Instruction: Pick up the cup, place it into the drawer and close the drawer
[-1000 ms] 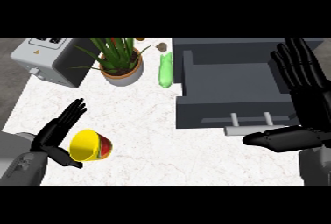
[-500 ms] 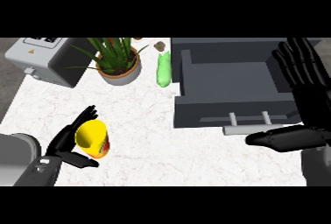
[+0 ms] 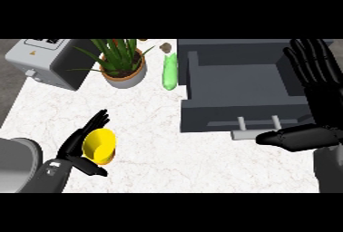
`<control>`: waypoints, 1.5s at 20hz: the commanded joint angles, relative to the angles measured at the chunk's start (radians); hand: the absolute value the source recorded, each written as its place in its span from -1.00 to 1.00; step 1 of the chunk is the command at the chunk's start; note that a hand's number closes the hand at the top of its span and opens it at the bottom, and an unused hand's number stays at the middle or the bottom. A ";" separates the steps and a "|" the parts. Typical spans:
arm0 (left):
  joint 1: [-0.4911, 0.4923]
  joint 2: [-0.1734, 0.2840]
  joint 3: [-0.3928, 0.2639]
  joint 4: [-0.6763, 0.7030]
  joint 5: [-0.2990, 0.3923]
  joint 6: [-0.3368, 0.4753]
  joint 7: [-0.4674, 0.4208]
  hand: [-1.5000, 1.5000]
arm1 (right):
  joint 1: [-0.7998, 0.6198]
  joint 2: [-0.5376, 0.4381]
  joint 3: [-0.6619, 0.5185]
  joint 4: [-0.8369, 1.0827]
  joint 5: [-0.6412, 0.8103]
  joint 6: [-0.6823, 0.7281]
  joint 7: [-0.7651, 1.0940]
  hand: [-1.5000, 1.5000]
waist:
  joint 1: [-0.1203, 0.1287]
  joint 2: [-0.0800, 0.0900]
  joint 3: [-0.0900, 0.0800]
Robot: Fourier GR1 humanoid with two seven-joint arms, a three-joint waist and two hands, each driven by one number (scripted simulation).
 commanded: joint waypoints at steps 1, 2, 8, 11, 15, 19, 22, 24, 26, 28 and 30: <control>-0.012 -0.026 -0.013 0.021 0.006 -0.189 -0.134 -1.00 | -0.005 -0.003 0.004 0.000 0.005 -0.005 0.024 -1.00 | -0.005 0.001 -0.002; -0.006 -0.012 -0.019 0.026 0.008 -0.233 -0.130 -1.00 | 0.013 0.009 0.014 0.003 0.005 0.001 0.005 -1.00 | -0.006 0.002 -0.003; -0.025 -0.074 -0.008 -0.058 0.023 -0.052 -0.226 1.00 | -0.021 -0.020 -0.012 0.031 0.001 0.011 0.002 -1.00 | 0.000 0.003 -0.003; -0.001 -0.057 -0.007 -0.070 -0.003 0.091 -0.295 1.00 | -0.027 -0.001 0.009 -0.019 0.009 -0.017 0.045 -1.00 | 0.001 -0.001 -0.003; -0.006 -0.071 0.072 -0.074 0.094 0.029 -0.306 1.00 | -0.023 -0.021 -0.037 -0.026 -0.030 -0.008 0.050 -1.00 | 0.010 -0.006 -0.001; -0.021 -0.139 0.249 -0.081 0.233 0.318 -0.245 1.00 | 0.020 -0.022 -0.050 0.028 -0.017 0.008 -0.017 -1.00 | 0.017 -0.002 0.000; -0.044 -0.188 0.286 -0.095 0.270 0.334 -0.280 1.00 | 0.029 -0.036 -0.044 -0.034 -0.049 0.029 0.033 -1.00 | 0.005 -0.009 0.001; -0.064 -0.143 0.270 -0.092 0.263 0.231 -0.268 1.00 | 0.032 -0.048 -0.072 -0.029 -0.047 0.023 0.023 -1.00 | 0.012 -0.009 0.002; -0.090 -0.150 0.247 -0.148 0.256 0.227 -0.215 1.00 | 0.042 -0.012 -0.012 -0.018 0.002 0.009 0.016 -1.00 | 0.025 -0.012 0.003; -0.147 -0.145 0.217 -0.202 0.247 0.243 -0.088 1.00 | 0.074 -0.027 -0.049 -0.003 -0.013 0.029 -0.029 -1.00 | 0.026 -0.014 0.004; -0.159 -0.210 0.202 -0.264 0.243 0.313 -0.108 1.00 | 0.044 -0.007 -0.019 -0.022 0.013 -0.007 0.018 -1.00 | 0.030 -0.016 0.004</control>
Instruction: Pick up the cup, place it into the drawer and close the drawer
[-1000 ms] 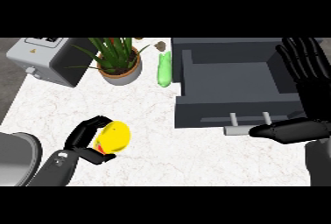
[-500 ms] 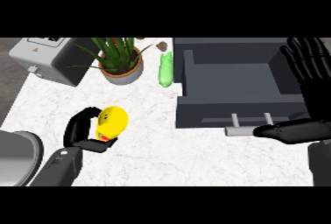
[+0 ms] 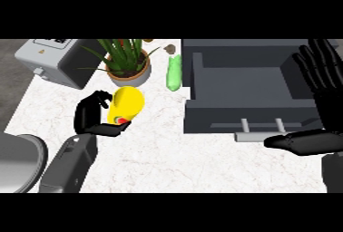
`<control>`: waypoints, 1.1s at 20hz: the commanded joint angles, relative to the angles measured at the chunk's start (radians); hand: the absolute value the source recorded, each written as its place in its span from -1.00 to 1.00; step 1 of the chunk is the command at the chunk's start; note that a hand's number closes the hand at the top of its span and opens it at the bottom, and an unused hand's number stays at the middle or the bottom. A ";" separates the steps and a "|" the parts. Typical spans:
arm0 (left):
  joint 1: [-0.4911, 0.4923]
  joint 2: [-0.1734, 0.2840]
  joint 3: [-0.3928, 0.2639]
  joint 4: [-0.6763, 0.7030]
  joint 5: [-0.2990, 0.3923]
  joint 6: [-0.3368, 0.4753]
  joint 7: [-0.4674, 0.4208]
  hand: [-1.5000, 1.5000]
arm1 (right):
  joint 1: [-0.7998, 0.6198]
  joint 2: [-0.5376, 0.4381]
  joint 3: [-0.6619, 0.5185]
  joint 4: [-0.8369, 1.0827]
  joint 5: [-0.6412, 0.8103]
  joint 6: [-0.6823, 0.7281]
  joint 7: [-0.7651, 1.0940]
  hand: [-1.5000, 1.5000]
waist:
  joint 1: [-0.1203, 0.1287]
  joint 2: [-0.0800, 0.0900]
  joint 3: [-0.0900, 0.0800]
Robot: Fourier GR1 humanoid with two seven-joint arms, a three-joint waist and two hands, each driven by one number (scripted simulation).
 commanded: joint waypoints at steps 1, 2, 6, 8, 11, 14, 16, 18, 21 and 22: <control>-0.033 -0.032 -0.033 -0.137 0.005 0.005 0.034 1.00 | 0.042 0.010 -0.001 -0.021 -0.006 0.005 -0.008 -1.00 | 0.010 -0.006 0.001; -0.059 -0.037 -0.045 -0.198 0.015 0.014 0.127 1.00 | -0.007 0.001 -0.009 0.035 0.026 -0.013 -0.025 -1.00 | 0.022 -0.008 0.002; -0.158 -0.078 -0.097 -0.271 -0.001 0.047 0.261 1.00 | -0.030 -0.017 -0.029 0.018 -0.005 -0.007 0.014 -1.00 | 0.011 -0.006 0.001; -0.239 -0.069 -0.096 -0.341 0.011 0.089 0.393 1.00 | 0.048 0.020 0.007 0.004 0.029 -0.006 -0.041 -1.00 | 0.011 -0.010 0.002; -0.291 -0.122 -0.149 -0.404 -0.003 0.180 0.467 1.00 | -0.041 -0.041 -0.051 0.037 -0.019 0.011 0.016 -1.00 | 0.010 -0.006 0.001; -0.378 -0.124 -0.197 -0.393 0.024 0.253 0.581 1.00 | 0.007 0.024 0.005 0.048 0.040 -0.011 -0.075 -1.00 | 0.002 -0.002 0.001; -0.454 -0.125 -0.222 -0.384 0.041 0.314 0.622 1.00 | 0.019 -0.014 -0.023 -0.038 -0.008 0.007 0.009 -1.00 | -0.012 -0.003 0.001; -0.513 -0.125 -0.302 -0.343 0.059 0.413 0.649 1.00 | 0.008 -0.009 -0.021 0.042 0.012 0.016 -0.052 -1.00 | -0.017 0.001 0.001; -0.665 -0.125 -0.257 -0.198 0.063 0.424 0.721 1.00 | -0.034 -0.006 -0.016 0.059 0.016 0.004 -0.040 -1.00 | -0.030 0.009 0.001; -0.625 -0.125 -0.333 -0.190 0.111 0.477 0.690 1.00 | 0.026 -0.011 -0.023 -0.009 -0.002 0.021 -0.036 -1.00 | -0.040 0.005 0.001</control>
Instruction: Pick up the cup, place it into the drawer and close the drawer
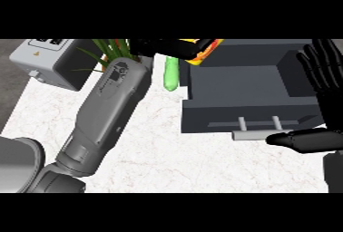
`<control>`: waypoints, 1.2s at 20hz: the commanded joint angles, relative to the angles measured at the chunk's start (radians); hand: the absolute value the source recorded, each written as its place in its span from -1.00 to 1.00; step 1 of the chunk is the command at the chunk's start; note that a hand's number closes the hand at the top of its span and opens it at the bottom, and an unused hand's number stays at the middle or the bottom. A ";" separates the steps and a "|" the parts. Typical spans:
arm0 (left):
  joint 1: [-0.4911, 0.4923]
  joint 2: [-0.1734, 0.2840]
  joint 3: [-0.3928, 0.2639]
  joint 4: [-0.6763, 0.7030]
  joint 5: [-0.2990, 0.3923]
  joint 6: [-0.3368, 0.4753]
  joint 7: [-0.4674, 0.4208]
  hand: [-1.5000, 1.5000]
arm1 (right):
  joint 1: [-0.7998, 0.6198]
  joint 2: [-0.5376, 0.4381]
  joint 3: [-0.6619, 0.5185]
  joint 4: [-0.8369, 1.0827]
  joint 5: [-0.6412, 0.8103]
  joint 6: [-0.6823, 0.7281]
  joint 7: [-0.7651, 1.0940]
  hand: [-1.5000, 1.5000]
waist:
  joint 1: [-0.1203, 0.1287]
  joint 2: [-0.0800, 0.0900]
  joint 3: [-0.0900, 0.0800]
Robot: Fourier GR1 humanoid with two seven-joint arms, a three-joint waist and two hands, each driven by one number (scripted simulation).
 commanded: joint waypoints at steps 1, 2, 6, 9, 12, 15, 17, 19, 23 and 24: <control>-0.118 -0.002 -0.106 0.107 0.057 0.124 0.087 1.00 | -0.026 0.010 0.008 0.054 0.026 -0.011 -0.030 -1.00 | -0.014 0.005 0.000; -0.169 -0.002 -0.062 0.177 0.057 0.103 0.089 1.00 | -0.026 -0.004 -0.011 0.048 -0.019 0.021 -0.037 -1.00 | -0.021 0.009 0.000; -0.222 -0.002 -0.155 0.293 0.097 0.190 0.134 1.00 | -0.048 -0.010 -0.006 0.053 -0.012 0.020 -0.026 -1.00 | -0.054 0.013 0.001; -0.190 -0.002 -0.214 0.369 0.121 0.163 0.104 1.00 | -0.074 0.007 0.017 0.075 -0.001 0.010 -0.018 -1.00 | -0.064 0.019 0.001; -0.269 -0.002 -0.200 0.447 0.115 0.072 0.139 1.00 | -0.089 0.010 0.027 0.054 0.001 0.008 -0.009 -1.00 | -0.071 0.027 0.001; -0.228 -0.002 -0.293 0.472 0.132 0.077 0.173 1.00 | -0.111 0.019 0.038 0.049 -0.019 0.018 -0.011 -1.00 | -0.129 0.037 0.002; -0.227 -0.002 -0.321 0.476 0.142 0.036 0.169 1.00 | -0.120 0.009 0.038 0.084 -0.019 0.036 -0.021 -1.00 | -0.122 0.039 0.002; -0.205 -0.002 -0.337 0.476 0.162 0.052 0.162 1.00 | -0.098 0.005 0.040 0.046 -0.033 0.048 -0.015 -1.00 | -0.157 0.040 0.002; -0.198 -0.002 -0.369 0.457 0.194 0.074 0.154 -1.00 | -0.145 0.031 0.082 0.052 -0.012 0.038 -0.019 -1.00 | -0.187 0.050 0.001; -0.158 -0.002 -0.347 0.438 0.229 0.073 0.104 -1.00 | -0.113 0.032 0.088 0.056 -0.027 0.062 -0.028 -1.00 | -0.181 0.049 0.001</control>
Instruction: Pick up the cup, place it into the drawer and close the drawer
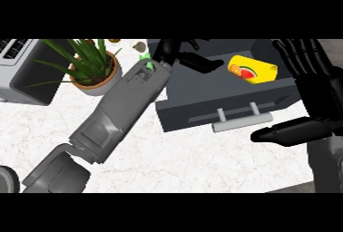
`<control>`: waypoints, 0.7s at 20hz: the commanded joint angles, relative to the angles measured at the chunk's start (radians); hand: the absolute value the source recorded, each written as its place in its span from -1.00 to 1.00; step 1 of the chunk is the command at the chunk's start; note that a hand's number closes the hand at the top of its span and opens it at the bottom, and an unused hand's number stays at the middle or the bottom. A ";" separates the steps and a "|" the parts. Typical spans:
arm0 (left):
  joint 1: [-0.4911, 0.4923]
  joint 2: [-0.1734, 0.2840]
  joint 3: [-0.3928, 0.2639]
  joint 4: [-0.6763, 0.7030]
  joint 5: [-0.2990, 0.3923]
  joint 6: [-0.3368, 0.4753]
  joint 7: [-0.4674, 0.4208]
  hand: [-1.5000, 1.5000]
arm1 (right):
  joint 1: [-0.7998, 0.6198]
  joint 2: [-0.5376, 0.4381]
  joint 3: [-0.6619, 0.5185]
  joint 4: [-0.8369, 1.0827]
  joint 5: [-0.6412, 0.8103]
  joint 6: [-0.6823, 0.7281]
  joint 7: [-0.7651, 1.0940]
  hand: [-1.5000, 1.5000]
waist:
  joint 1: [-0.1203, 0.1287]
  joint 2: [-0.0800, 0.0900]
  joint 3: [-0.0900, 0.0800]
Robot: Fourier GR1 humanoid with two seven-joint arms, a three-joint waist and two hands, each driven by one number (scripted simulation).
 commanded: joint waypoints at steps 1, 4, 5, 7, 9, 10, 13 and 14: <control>0.059 0.000 0.001 -0.012 0.056 -0.004 -0.091 -1.00 | -0.003 0.000 0.009 -0.020 -0.043 0.035 0.006 -1.00 | -0.020 0.007 -0.001; 0.029 0.000 0.027 -0.048 0.129 -0.001 -0.079 -1.00 | -0.009 0.020 0.067 0.017 -0.117 0.130 -0.013 -1.00 | -0.032 0.012 0.000; 0.037 0.000 0.024 -0.067 0.149 -0.017 -0.099 -1.00 | -0.027 0.032 0.102 0.035 -0.114 0.141 0.006 1.00 | -0.021 0.013 -0.001; 0.035 0.000 0.042 -0.082 0.182 -0.043 -0.145 -1.00 | -0.041 0.022 0.137 0.013 -0.156 0.206 0.012 1.00 | -0.017 0.009 -0.002; 0.046 0.000 0.054 -0.108 0.225 -0.051 -0.192 -1.00 | -0.027 0.017 0.176 0.027 -0.191 0.264 0.029 1.00 | 0.002 0.002 -0.002; 0.026 0.000 0.060 -0.113 0.240 -0.021 -0.195 -1.00 | 0.013 0.000 0.188 0.016 -0.213 0.300 0.040 1.00 | -0.005 -0.006 -0.001; 0.045 0.000 0.074 -0.105 0.278 0.022 -0.244 -1.00 | 0.016 -0.109 0.242 0.016 -0.152 0.404 0.085 1.00 | 0.018 -0.011 -0.002; 0.034 0.000 0.090 -0.100 0.281 -0.001 -0.258 -1.00 | -0.022 -0.132 0.261 0.009 -0.132 0.401 0.142 1.00 | 0.046 -0.013 -0.004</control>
